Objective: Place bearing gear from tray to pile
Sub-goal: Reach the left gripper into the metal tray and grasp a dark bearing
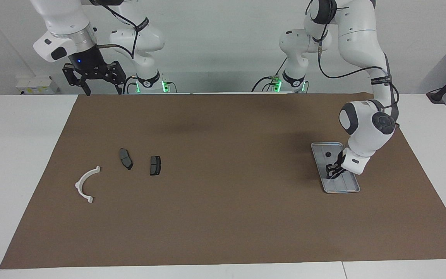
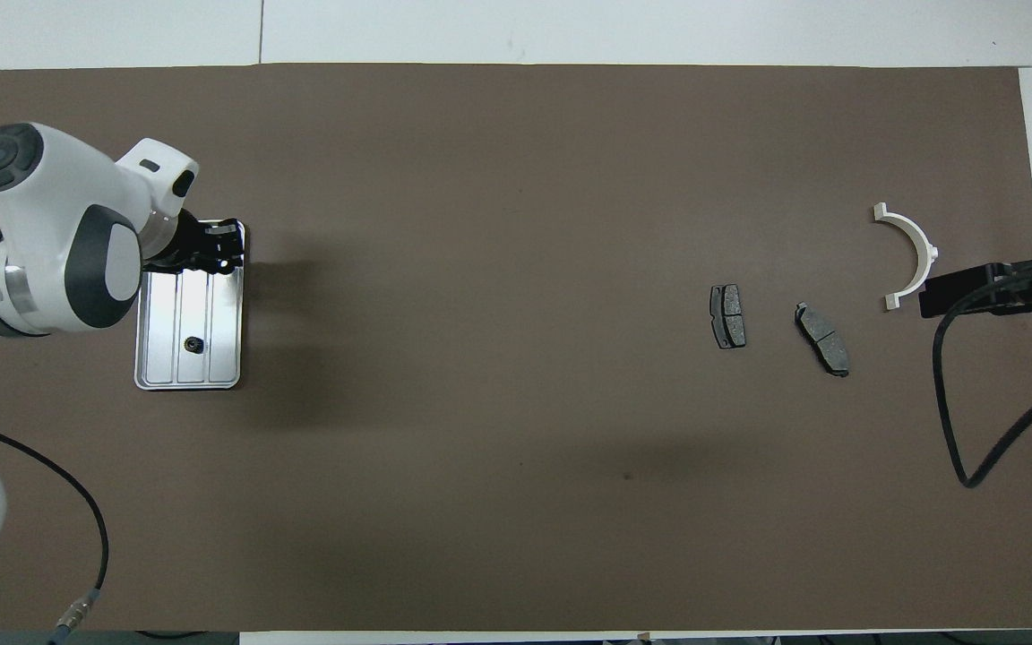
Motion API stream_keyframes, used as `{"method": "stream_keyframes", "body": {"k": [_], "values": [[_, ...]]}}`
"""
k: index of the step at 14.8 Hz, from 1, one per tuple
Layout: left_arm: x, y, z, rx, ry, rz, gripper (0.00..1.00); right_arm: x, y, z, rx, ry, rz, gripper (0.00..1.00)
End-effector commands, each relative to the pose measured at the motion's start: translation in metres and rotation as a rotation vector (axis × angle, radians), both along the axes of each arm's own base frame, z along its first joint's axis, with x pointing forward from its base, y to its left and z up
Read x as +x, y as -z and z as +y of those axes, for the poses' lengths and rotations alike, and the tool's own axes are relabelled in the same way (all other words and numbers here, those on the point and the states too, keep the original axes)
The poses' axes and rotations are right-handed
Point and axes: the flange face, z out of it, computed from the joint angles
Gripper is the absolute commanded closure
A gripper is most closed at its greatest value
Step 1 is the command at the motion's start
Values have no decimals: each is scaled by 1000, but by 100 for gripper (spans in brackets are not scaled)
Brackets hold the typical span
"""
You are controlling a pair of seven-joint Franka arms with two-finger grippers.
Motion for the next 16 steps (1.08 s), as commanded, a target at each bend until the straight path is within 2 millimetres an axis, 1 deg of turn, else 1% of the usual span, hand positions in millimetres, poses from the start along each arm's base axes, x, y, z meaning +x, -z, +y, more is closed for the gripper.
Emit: {"method": "stream_keyframes", "body": {"k": [1,2,3,4,5,6,7,9,11,12,13,15,16], "values": [[-2,-20,-124,21,-129,29,100,-8,0,2,26,12,4,0],[-14,-20,-161,26,-166,22,100,-6,2,2,26,16,3,0],[-23,-19,-185,40,-189,5,100,-5,5,2,26,16,4,0],[-34,-14,-209,37,-207,-8,100,-3,11,10,26,6,3,0],[-50,-1,-231,30,-206,-26,100,-1,19,15,27,-3,-6,0],[-64,16,-239,19,-196,-45,100,3,32,15,27,-2,-9,0],[-74,32,-237,15,-192,-53,100,5,46,15,27,-2,-9,0],[-88,44,-236,9,-186,-64,100,8,66,15,27,1,-11,0],[-91,48,-234,5,-188,-71,100,12,77,18,27,2,-18,0],[-92,47,-234,9,-188,-64,69,13,82,22,26,-3,-9,0],[-89,44,-234,9,-189,-66,1,13,83,25,26,3,-7,0],[-85,36,-233,24,-189,-43,0,13,84,30,25,25,-7,0],[-85,31,-228,33,-187,-27,0,12,85,46,25,26,-5,0]]}}
